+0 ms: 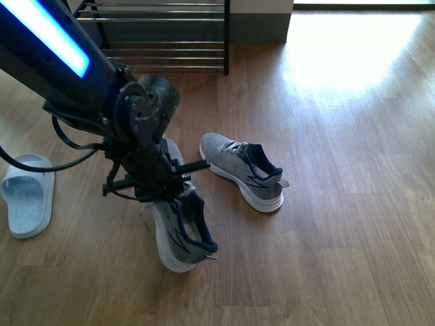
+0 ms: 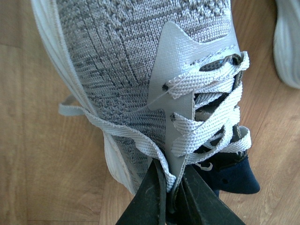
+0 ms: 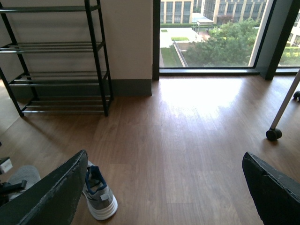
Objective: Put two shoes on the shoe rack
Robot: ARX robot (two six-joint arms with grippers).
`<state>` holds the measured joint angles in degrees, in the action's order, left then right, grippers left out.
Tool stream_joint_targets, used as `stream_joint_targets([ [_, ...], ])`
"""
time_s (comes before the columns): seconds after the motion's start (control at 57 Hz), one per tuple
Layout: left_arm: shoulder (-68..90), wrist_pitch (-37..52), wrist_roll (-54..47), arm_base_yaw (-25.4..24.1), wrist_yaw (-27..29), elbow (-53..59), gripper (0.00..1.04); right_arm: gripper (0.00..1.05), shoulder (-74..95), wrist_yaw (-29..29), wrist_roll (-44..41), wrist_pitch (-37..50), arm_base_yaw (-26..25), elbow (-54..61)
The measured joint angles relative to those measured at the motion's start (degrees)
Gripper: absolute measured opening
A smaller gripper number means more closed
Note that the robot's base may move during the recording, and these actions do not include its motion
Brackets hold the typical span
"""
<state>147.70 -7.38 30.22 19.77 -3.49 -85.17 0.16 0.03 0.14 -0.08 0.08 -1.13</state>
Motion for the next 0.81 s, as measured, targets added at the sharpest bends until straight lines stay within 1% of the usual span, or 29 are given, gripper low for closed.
stream_joint_targets([
  [0.053, -2.99, 1.88, -0.79, -0.09, 2.12, 2.71, 0.02, 0.96, 0.0, 0.0, 0.0, 0.0, 0.0, 0.0],
  [0.193, -11.96, 7.61, -3.87, -0.15, 10.21, 11.41, 0.02, 0.96, 0.0, -0.02, 0.0, 0.0, 0.0, 0.0],
  [0.228, -15.69, 10.29, -5.62, -0.13, 14.19, 15.3, 0.02, 0.96, 0.0, 0.0, 0.0, 0.0, 0.0, 0.0],
  [0.281, -20.52, 12.72, -6.58, -0.13, 17.33, 19.91, 0.02, 0.96, 0.0, 0.0, 0.0, 0.0, 0.0, 0.0],
  [0.298, -23.04, 14.14, -7.3, -0.11, 19.47, 22.32, 0.02, 0.96, 0.0, 0.0, 0.0, 0.0, 0.0, 0.0],
  [0.386, -32.44, 18.36, -8.52, 0.48, 26.4, 30.93, 0.02, 0.96, 0.0, 0.0, 0.0, 0.0, 0.0, 0.0],
  [0.404, -34.95, 19.41, -8.59, 0.87, 28.65, 33.2, 0.02, 0.96, 0.0, 0.0, 0.0, 0.0, 0.0, 0.0],
  [0.439, -38.25, 20.24, -8.55, 1.51, 30.93, 35.95, 0.02, 0.96, 0.0, -0.02, 0.0, 0.0, 0.0, 0.0],
  [0.491, -43.82, 21.7, -8.44, 3.3, 35.32, 40.72, 0.02, 0.96, 0.0, -0.02, 0.0, 0.0, 0.0, 0.0],
  [0.579, -53.4, 22.73, -8.11, 8.46, 42.99, 47.93, 0.02, 0.96, 0.0, 0.0, 0.0, 0.0, 0.0, 0.0],
  [0.649, -60.59, 24.65, -8.76, 13.55, 51.93, 52.28, 0.02, 0.96, 0.0, -0.02, 0.0, 0.0, 0.0, 0.0],
  [0.667, -62.64, 26.25, -9.46, 15.08, 55.15, 53.64, 0.02, 0.96, 0.0, 0.0, 0.0, 0.0, 0.0, 0.0],
  [0.684, -63.63, 26.97, -9.66, 15.78, 56.65, 54.23, 0.02, 0.96, 0.0, 0.0, 0.0, 0.0, 0.0, 0.0],
  [0.702, -64.72, 27.47, -10.1, 16.57, 57.96, 54.66, 0.02, 0.96, 0.0, 0.0, 0.0, 0.0, 0.0, 0.0],
  [0.807, -65.44, 27.89, -10.73, 16.81, 58.64, 54.8, 0.02, 0.96, 0.0, 0.02, 0.0, 0.0, 0.0, 0.0],
])
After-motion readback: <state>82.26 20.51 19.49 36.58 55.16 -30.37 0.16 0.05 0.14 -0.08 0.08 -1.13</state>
